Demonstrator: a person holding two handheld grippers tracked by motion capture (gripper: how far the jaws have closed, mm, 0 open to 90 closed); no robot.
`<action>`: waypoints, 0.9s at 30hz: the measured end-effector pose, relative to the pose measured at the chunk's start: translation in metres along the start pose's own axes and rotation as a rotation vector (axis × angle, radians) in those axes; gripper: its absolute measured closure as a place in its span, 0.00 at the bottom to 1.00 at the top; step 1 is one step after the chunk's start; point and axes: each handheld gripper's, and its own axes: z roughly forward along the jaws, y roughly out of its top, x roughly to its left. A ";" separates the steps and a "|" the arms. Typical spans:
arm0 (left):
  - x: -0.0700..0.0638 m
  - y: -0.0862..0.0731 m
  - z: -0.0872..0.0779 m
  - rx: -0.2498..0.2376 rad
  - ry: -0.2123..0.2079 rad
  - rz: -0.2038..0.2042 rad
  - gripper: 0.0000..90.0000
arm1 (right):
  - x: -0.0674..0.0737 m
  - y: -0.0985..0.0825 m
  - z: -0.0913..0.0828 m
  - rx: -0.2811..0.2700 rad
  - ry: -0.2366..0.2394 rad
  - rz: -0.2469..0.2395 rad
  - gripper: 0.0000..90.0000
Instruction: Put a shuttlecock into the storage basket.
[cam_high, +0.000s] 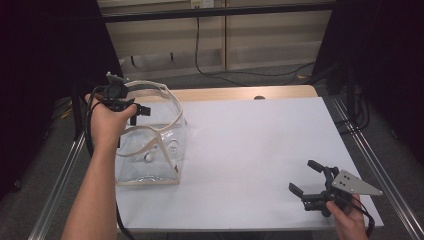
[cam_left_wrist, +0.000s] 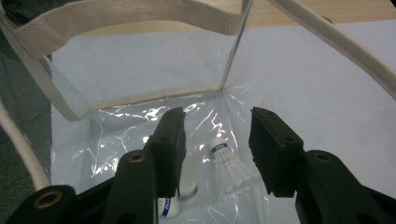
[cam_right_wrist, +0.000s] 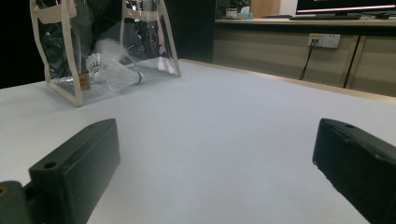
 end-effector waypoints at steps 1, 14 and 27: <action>-0.001 0.000 0.000 -0.011 -0.003 -0.003 0.62 | 0.000 0.000 0.000 0.001 -0.001 0.000 0.00; -0.030 -0.004 -0.019 -0.027 -0.148 0.120 0.49 | 0.000 0.000 0.000 0.000 -0.004 0.001 0.00; -0.054 -0.013 -0.032 -0.030 -0.239 0.223 0.35 | 0.000 0.000 -0.001 -0.002 -0.004 0.000 0.00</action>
